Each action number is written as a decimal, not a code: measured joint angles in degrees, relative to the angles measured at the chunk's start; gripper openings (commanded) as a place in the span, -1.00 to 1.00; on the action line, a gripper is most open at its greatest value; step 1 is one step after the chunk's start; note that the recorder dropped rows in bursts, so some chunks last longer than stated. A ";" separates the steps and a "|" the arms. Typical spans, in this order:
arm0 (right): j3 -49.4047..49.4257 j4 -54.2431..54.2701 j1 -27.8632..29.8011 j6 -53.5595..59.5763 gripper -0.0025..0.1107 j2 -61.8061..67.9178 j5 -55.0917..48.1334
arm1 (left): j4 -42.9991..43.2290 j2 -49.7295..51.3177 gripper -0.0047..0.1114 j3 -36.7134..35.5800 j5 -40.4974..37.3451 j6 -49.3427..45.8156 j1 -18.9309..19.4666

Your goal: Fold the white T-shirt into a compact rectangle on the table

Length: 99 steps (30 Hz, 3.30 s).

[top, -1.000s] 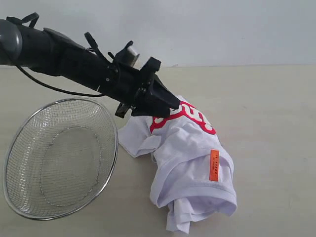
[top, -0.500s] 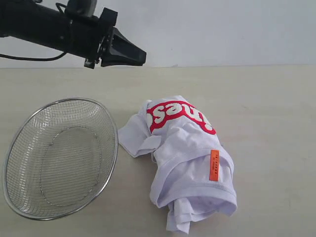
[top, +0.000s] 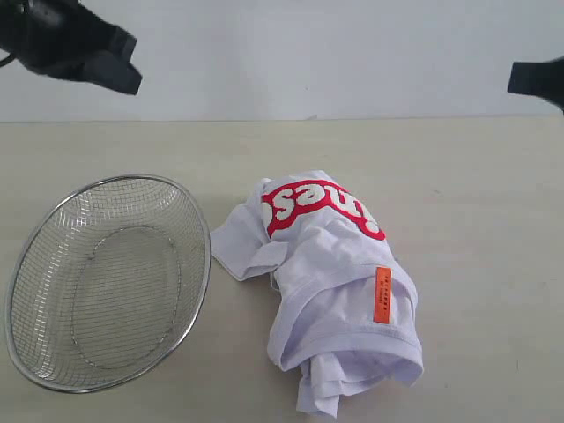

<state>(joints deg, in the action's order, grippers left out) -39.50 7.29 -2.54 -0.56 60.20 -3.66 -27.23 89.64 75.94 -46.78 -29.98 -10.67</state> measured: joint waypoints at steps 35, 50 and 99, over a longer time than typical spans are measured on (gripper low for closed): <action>-7.78 1.26 -15.74 13.67 -0.96 21.75 -6.54 | 6.82 27.52 -0.84 -8.36 28.13 8.74 2.02; -7.78 1.26 -19.60 16.26 -0.96 26.86 -10.25 | 21.04 41.80 -0.84 20.63 19.63 13.38 7.97; -12.62 -12.35 -20.79 4.98 -0.96 33.59 -22.12 | 7.39 -7.18 -0.84 -9.57 -4.71 9.06 -5.05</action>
<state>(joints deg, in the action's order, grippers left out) -52.11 -5.06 -23.33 4.42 93.80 -25.78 -19.84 82.46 66.37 -51.50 -20.92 -15.73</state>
